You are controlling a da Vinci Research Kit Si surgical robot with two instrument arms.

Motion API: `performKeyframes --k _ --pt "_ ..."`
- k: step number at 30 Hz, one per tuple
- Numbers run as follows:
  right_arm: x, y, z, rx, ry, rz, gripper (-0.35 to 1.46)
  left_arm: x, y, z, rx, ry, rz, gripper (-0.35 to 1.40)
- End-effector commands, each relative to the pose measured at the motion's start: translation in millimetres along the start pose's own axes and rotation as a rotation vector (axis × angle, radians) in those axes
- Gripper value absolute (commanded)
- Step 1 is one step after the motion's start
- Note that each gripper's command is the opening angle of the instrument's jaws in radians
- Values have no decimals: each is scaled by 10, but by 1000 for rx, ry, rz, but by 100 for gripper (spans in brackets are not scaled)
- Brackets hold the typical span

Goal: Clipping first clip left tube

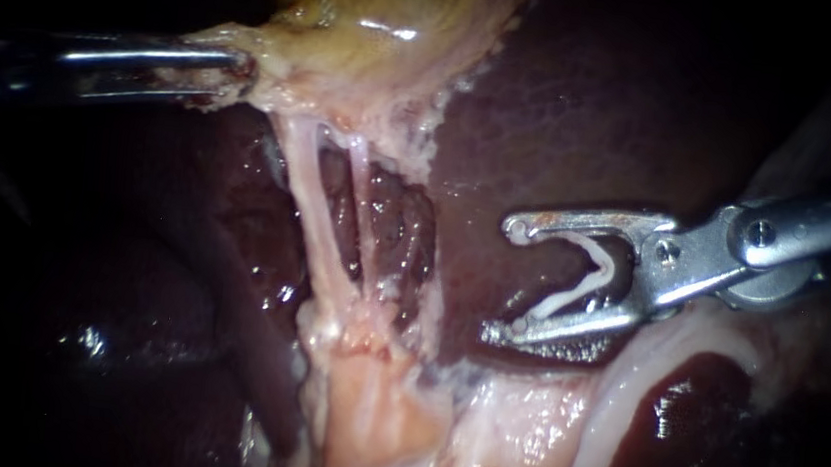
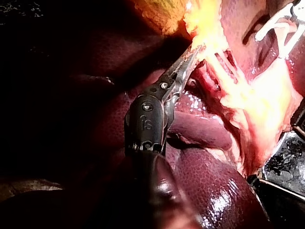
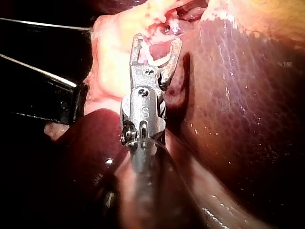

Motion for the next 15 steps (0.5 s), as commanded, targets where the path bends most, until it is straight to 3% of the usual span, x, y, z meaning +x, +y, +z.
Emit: performKeyframes --k 1,8,15 --pt "1 0 1 0 0 0 50 -1 0 0 0 2 1 -35" --pt "11 -5 11 -2 0 2 50 -5 1 3 3 3 4 -35" --pt "34 -18 38 4 9 46 50 -6 1 4 4 4 4 -35"
